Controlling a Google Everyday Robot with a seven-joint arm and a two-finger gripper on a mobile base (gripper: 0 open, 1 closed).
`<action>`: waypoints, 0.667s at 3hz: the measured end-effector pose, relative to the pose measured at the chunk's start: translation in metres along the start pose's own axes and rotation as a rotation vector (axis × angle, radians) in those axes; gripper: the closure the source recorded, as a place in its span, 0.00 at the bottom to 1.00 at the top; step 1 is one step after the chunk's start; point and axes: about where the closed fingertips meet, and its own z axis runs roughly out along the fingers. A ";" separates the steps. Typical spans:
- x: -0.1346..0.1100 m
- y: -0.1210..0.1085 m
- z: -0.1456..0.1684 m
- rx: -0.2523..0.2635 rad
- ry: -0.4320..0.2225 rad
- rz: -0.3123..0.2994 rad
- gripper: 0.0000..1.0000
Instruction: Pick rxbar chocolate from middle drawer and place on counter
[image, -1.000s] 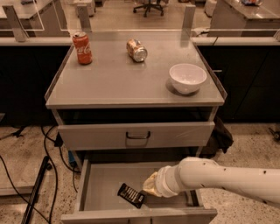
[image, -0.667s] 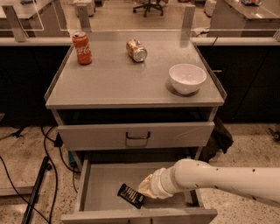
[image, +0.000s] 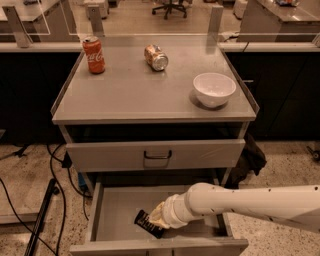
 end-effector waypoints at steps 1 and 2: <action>0.002 0.000 0.017 -0.018 -0.006 0.006 0.53; 0.006 -0.001 0.032 -0.029 -0.009 0.015 0.46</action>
Offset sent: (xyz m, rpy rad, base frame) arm 0.0096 0.0205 -0.0464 0.0226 0.0421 0.0014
